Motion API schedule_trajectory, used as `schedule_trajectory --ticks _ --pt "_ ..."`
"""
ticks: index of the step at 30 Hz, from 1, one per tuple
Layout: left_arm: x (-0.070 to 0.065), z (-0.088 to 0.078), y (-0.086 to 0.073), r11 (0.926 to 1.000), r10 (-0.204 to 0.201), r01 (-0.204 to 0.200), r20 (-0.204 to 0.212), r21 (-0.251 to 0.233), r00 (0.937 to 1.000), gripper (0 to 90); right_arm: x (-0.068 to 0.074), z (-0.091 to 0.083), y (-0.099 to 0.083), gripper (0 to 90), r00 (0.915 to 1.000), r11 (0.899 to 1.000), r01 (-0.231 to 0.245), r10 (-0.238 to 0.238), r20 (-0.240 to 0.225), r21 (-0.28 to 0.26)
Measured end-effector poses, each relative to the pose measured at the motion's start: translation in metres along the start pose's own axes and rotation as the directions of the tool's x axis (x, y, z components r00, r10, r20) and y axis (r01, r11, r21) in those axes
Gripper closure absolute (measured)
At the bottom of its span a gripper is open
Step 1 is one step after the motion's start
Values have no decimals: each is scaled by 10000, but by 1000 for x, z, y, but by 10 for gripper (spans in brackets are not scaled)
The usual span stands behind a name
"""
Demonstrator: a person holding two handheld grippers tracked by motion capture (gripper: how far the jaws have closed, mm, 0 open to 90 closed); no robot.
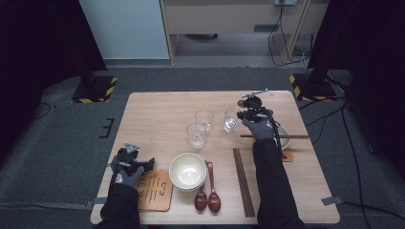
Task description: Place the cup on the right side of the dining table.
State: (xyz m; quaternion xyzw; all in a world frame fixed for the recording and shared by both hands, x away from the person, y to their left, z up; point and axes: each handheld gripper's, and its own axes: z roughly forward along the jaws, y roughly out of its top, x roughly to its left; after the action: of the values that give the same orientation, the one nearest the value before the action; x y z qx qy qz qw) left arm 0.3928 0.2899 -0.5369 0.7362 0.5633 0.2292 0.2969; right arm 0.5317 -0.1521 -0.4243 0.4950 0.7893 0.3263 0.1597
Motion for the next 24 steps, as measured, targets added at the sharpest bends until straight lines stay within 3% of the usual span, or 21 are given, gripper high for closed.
schedule_trajectory --ticks 12,24 --pt "0 0 0 10000 -1 1 0 0 10000 0 -22 1 -9 828 9977 9992 -343 329 587 226" --pt "0 0 0 10000 -1 1 1 0 10000 0 -25 15 -21 828 9938 9951 -300 196 1095 946"
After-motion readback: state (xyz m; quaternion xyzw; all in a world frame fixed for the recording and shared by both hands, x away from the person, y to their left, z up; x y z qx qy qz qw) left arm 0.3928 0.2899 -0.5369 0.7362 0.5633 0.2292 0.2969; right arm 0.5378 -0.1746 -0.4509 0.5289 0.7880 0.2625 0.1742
